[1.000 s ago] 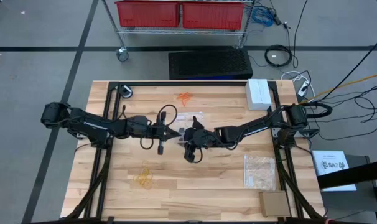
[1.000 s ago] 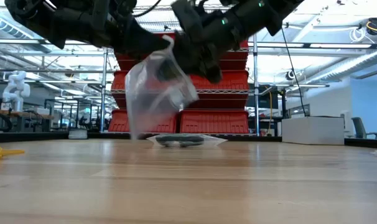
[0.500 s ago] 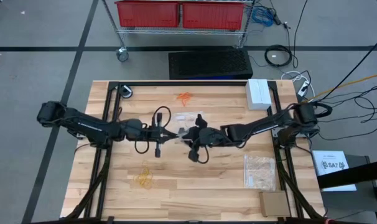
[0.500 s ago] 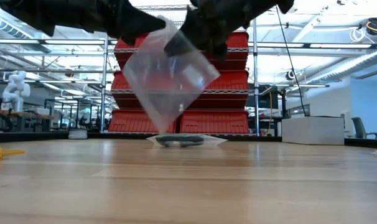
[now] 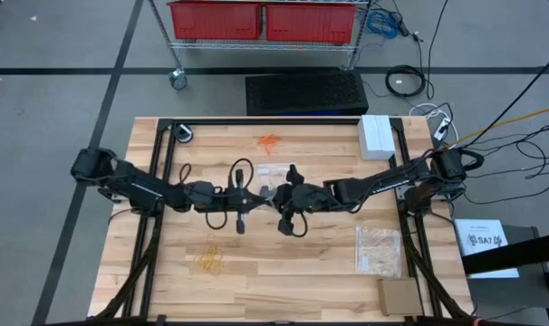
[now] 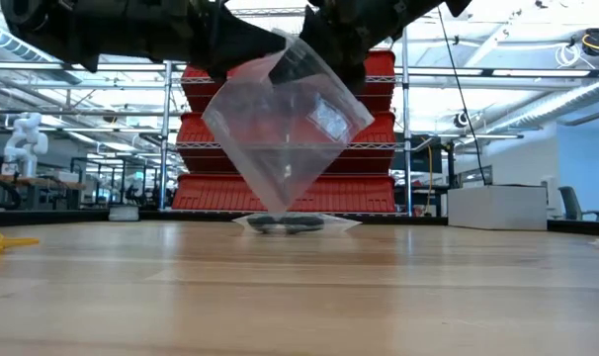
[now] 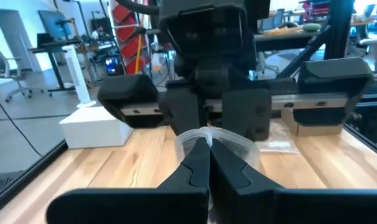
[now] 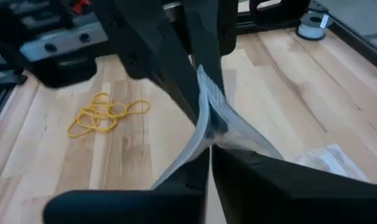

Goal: Sort rubber bands
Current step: Open the top zip bag

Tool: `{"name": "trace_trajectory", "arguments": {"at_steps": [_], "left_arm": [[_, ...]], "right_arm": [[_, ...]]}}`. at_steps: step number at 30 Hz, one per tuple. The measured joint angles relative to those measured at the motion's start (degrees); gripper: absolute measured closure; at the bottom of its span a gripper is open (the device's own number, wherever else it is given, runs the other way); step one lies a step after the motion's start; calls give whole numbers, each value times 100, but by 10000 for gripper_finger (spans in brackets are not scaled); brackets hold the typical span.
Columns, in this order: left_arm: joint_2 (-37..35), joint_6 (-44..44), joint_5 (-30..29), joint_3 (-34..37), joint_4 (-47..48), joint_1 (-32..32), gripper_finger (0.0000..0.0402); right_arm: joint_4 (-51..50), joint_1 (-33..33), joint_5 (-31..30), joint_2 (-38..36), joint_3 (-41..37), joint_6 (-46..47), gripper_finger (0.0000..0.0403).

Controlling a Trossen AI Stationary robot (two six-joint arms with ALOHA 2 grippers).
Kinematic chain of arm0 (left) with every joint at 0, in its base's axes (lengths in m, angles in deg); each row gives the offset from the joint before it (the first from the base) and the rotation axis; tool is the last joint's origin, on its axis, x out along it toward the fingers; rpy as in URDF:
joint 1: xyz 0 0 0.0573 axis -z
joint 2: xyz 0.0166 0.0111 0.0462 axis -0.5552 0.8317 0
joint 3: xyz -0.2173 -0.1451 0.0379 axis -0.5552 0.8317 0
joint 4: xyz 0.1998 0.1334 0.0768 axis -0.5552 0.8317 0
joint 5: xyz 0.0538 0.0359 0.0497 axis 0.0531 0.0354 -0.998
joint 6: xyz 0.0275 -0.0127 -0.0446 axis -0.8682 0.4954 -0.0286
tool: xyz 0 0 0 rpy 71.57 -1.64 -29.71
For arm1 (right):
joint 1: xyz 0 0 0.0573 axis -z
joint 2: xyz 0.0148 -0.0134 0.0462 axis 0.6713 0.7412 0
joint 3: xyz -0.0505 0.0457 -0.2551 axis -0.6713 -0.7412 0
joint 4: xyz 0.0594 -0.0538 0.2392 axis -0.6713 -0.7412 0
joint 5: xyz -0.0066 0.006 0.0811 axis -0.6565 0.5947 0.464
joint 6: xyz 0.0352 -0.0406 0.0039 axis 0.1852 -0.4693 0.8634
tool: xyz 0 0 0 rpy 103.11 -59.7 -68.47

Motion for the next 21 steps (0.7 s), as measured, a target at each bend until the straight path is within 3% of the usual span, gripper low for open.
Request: {"name": "trace_trajectory", "arguments": {"at_steps": [10, 14, 21], "left_arm": [[140, -297, -254, -258, -17, 39, 401], [33, -313, -274, -258, 172, 50, 402], [-339, -343, -575, -258, 1314, 66, 402]], "right_arm": [[29, 44, -47, 65, 0, 48, 271], [3, 17, -43, 65, 0, 66, 248], [-471, -50, -260, -307, 0, 45, 216]]}}
